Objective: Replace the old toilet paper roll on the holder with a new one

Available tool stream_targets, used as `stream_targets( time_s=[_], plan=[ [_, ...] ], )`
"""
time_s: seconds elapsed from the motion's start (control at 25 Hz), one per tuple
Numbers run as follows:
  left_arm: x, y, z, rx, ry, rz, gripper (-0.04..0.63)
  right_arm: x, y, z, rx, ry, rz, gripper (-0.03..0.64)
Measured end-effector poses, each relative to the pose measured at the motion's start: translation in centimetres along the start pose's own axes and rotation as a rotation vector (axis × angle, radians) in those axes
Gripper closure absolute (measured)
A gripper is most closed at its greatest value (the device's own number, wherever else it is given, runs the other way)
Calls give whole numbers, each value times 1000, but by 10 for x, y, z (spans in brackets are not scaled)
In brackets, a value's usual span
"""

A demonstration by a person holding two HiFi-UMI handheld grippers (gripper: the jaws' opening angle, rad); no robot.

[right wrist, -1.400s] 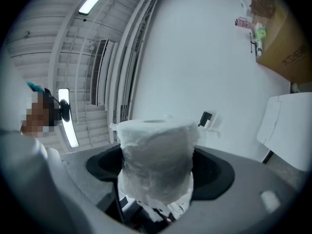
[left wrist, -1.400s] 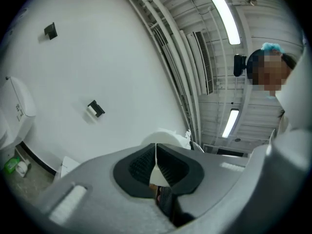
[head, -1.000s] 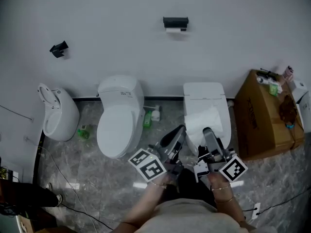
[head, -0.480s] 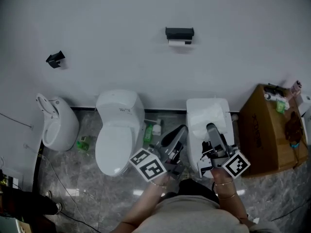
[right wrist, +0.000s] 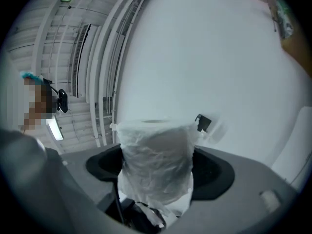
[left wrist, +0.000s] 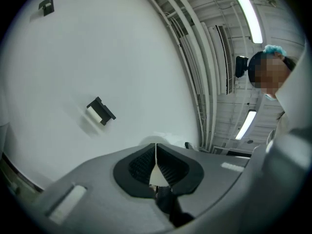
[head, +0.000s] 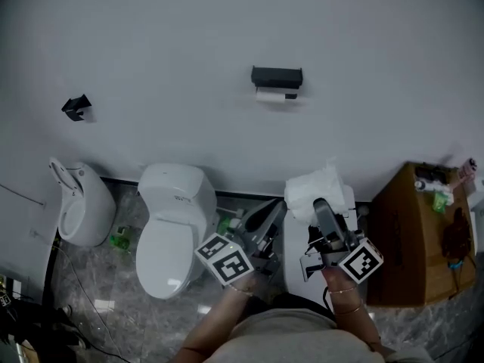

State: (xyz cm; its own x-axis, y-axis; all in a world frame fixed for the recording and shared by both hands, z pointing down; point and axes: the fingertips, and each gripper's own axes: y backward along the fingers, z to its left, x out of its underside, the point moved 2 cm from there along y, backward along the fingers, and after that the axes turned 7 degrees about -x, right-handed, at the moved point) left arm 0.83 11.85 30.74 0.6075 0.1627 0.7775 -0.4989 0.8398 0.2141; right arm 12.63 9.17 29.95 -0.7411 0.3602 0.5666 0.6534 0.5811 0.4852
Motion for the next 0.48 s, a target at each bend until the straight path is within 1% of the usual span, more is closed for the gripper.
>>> stream_targets(
  time_s=[0.28, 0.48],
  plan=[
    [-13, -39, 45, -41, 12, 3, 580, -16, -24, -50, 39, -18, -6, 202],
    [-18, -72, 79, -36, 23, 15, 580, -16, -48, -82, 62, -23, -7, 202]
  ],
)
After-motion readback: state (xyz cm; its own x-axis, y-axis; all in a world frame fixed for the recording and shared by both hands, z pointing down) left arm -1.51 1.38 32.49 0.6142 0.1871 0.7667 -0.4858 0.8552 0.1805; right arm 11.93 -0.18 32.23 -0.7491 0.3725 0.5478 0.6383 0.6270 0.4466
